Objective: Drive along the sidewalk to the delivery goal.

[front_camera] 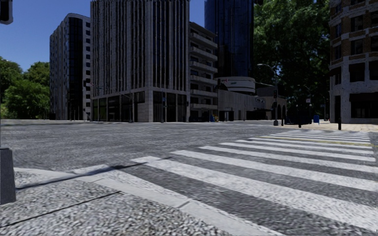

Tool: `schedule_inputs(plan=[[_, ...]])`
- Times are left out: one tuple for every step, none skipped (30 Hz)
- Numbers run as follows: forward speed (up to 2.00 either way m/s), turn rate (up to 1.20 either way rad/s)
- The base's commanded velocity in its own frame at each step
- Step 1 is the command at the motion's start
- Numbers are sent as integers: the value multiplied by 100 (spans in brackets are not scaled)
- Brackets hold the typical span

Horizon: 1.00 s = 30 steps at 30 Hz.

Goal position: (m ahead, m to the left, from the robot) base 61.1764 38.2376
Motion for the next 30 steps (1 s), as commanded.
schedule_inputs(plan=[[162, -61], [159, -61], [157, -61], [156, -61], [156, -61], [156, -61], [156, -61], [156, -61], [156, -61], [155, -61], [155, -61], [155, -61], [155, -61], [154, -61], [154, -61], [154, -61], [154, -61], [154, -61], [154, -61], [154, -61], [154, -61], [154, -61], [154, -61], [154, -61], [154, -61], [154, -61], [154, -61], [154, -61], [154, -61], [154, -61]])
